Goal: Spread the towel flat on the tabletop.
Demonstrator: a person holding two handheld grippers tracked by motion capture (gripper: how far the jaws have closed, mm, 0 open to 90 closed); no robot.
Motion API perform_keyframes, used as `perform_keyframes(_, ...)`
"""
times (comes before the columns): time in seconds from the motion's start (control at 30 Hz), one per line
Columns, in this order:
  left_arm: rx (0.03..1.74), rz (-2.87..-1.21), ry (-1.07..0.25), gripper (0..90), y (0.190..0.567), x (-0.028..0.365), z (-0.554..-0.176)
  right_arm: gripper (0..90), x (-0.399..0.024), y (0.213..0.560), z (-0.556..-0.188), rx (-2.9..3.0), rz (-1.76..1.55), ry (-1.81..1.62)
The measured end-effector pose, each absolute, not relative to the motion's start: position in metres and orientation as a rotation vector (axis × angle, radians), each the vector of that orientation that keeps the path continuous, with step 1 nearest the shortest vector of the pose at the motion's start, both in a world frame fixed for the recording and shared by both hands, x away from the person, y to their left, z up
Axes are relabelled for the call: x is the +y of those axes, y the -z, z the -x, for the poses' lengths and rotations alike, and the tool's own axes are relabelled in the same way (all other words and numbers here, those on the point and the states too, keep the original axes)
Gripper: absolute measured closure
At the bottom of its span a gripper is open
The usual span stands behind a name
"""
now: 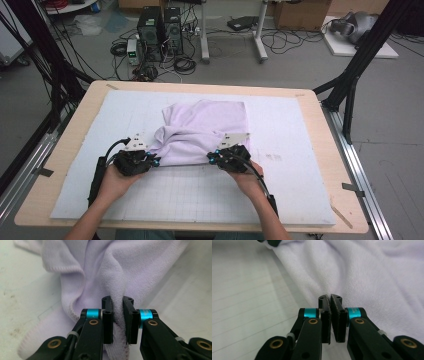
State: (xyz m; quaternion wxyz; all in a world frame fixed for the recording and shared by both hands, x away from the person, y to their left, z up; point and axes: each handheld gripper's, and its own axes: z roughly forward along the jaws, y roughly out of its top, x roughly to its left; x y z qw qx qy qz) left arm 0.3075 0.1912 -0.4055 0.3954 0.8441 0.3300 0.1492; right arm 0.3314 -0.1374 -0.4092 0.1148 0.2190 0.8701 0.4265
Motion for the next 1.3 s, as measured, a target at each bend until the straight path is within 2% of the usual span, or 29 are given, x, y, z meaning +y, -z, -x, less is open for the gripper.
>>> perform_keyframes(0.37, 0.669, -2.052, -0.316, 79.7, 0.351, 0.165, -0.269, 88.1, -0.193, 0.351, -0.289, 2.489, -0.585, -1.343)
perform_keyframes(0.5, 0.674, -2.031, -0.318, 79.8, 0.348, 0.157, -0.278, 88.1, -0.204, 0.335, -0.287, 2.463, -0.585, -1.335)
perform_keyframes(0.6, 0.739, -2.028, -0.336, 79.5, 0.359, 0.155, -0.301, 88.0, -0.202, 0.341, -0.310, 2.477, -0.640, -1.306)
perform_keyframes(0.83, 0.907, -2.081, -0.330, 79.1, 0.401, 0.151, -0.358, 87.9, -0.183, 0.385, -0.374, 2.558, -0.810, -1.168)
perform_keyframes(1.0, 0.941, -2.111, -0.295, 77.2, 0.419, 0.150, -0.374, 86.8, -0.173, 0.410, -0.393, 2.616, -0.877, -1.097)
perform_keyframes(1.07, 0.934, -2.105, -0.316, 72.8, 0.415, 0.151, -0.371, 83.2, -0.172, 0.410, -0.393, 2.605, -0.870, -1.105)
perform_keyframes(1.1, 0.924, -2.100, -0.323, 69.9, 0.411, 0.153, -0.369, 77.7, -0.173, 0.407, -0.391, 2.601, -0.872, -1.117)
perform_keyframes(1.13, 0.919, -2.085, -0.329, 67.7, 0.407, 0.156, -0.366, 68.6, -0.175, 0.404, -0.389, 2.582, -0.879, -1.150)
perform_keyframes(1.23, 0.891, -2.056, -0.376, 62.4, 0.392, 0.163, -0.351, 62.0, -0.184, 0.392, -0.377, 2.531, -0.859, -1.253)
perform_keyframes(1.3, 0.871, -2.048, -0.400, 58.1, 0.386, 0.169, -0.339, 61.0, -0.189, 0.384, -0.360, 2.490, -0.823, -1.289)
